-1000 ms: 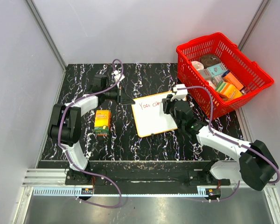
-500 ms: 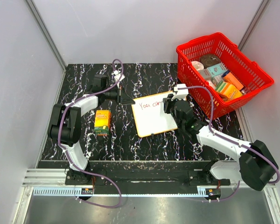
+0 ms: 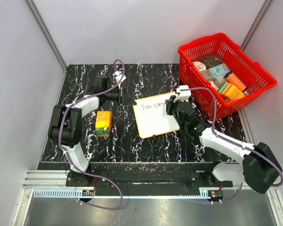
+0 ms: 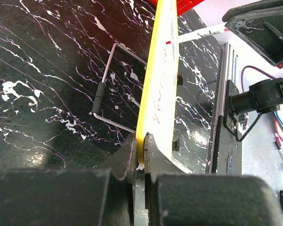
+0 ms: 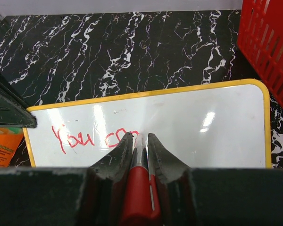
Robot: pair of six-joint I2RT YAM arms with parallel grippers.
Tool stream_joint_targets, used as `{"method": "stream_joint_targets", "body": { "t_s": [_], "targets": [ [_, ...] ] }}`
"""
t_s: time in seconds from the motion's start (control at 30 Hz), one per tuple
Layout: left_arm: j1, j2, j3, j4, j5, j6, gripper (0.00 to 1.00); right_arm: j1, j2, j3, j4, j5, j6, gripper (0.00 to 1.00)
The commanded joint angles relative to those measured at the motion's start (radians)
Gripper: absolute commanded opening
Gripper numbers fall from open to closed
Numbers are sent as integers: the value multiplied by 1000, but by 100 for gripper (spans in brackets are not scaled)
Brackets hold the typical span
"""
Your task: Write a sentence on the whiteboard
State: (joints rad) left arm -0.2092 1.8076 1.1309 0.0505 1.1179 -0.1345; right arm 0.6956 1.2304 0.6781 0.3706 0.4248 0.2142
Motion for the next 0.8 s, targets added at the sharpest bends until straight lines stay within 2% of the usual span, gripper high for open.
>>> {"method": "stream_joint_targets", "body": {
  "t_s": [0.0, 0.37, 0.77],
  "targets": [
    [-32, -19, -6, -26, -10, 108, 0, -13, -38, -23, -15, -1, 4, 0],
    [-33, -17, -6, -26, -10, 108, 0, -11, -62, -35, -27, -18, 11, 0],
    [-33, -22, -6, -37, -15, 118, 0, -28, -193, -52, -30, 0, 17, 0]
  ]
}}
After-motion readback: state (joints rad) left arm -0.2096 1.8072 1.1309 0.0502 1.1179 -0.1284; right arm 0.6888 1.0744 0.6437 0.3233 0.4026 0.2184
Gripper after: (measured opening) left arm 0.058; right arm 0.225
